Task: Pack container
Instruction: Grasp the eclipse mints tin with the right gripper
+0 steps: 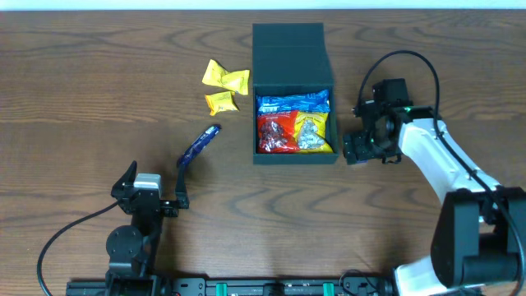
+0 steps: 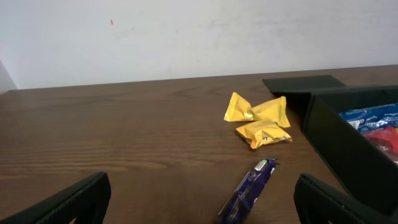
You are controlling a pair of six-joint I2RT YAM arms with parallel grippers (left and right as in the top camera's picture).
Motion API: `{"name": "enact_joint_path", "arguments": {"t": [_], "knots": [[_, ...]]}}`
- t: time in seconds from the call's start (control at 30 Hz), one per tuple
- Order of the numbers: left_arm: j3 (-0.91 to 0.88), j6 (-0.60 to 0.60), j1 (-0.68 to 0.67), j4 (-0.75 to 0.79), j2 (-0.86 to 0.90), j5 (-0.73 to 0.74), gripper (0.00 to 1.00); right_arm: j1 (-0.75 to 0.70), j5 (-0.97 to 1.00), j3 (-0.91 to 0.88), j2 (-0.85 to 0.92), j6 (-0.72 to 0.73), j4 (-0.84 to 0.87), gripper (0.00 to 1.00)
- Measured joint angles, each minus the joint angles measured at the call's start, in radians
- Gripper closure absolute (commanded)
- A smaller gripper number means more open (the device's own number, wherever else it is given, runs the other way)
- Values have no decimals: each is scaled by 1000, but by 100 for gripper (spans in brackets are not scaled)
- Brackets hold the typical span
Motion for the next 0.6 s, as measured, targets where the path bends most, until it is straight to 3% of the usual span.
{"name": "enact_joint_path", "arguments": {"t": [0.6], "knots": [[0,0,0,0,0,0,5,0,0,4,96,29,95,13]]}}
